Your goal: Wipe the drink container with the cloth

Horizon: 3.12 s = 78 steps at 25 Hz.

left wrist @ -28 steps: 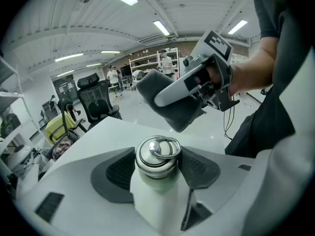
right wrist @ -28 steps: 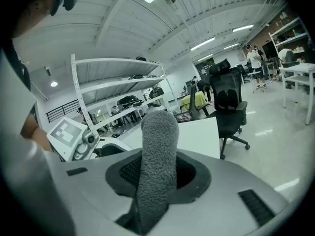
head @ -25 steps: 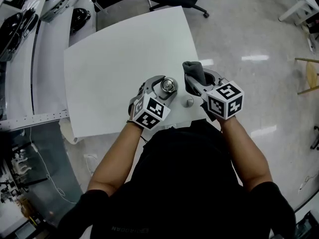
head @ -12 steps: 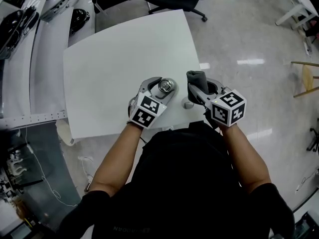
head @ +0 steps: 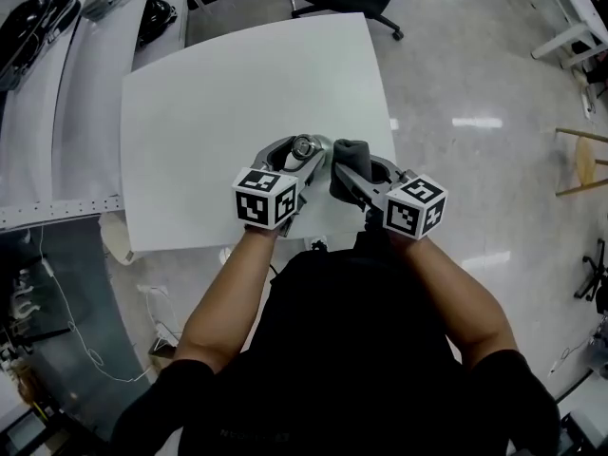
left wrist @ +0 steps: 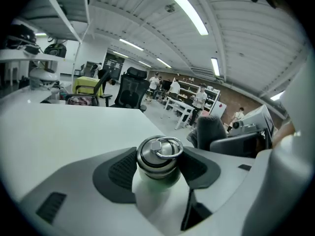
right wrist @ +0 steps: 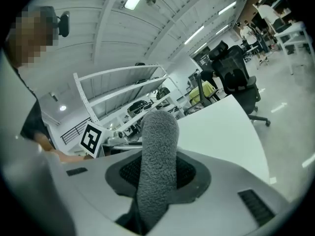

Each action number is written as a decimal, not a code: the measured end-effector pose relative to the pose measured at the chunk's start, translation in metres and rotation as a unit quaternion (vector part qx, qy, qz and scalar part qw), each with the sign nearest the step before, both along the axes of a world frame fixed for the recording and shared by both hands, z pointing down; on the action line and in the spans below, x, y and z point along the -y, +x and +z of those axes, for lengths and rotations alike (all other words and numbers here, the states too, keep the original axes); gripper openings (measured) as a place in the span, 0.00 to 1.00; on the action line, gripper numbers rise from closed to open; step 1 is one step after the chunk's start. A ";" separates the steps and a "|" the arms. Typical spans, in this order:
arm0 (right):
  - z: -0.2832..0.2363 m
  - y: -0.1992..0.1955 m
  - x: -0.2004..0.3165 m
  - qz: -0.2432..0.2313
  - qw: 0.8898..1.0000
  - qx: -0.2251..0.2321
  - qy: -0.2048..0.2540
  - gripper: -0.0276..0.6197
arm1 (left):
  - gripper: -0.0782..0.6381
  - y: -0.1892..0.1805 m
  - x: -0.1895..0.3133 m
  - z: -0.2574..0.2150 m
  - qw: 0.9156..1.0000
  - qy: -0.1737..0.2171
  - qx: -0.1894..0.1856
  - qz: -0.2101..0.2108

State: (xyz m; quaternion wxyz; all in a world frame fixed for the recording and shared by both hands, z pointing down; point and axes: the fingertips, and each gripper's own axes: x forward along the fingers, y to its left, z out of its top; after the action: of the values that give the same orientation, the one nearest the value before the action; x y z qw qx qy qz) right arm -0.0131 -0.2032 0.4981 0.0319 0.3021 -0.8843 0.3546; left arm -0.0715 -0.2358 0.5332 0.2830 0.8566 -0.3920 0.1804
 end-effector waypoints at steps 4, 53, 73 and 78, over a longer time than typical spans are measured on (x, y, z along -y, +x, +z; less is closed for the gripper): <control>0.004 -0.022 0.002 -0.005 0.999 0.030 -0.013 0.21 | 0.47 -0.008 0.006 0.003 0.999 -0.021 -0.028 -0.032; 0.096 0.020 0.011 0.023 0.990 -0.087 -0.107 0.21 | 0.47 -0.027 0.010 0.011 0.988 -0.079 -0.096 -0.091; 0.056 0.046 0.002 0.055 0.990 -0.098 -0.085 0.21 | 0.47 -0.014 -0.005 0.006 0.999 -0.026 -0.034 -0.020; 0.028 0.049 -0.007 0.057 0.993 -0.075 -0.066 0.21 | 0.47 -0.004 -0.016 0.002 0.999 0.012 0.016 0.034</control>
State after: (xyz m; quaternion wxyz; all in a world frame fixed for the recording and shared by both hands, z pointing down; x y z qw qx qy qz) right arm 0.0360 -0.1966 0.5259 0.0976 0.3746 -0.8356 0.3898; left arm -0.0759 -0.2194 0.5347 0.2605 0.8695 -0.3696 0.1987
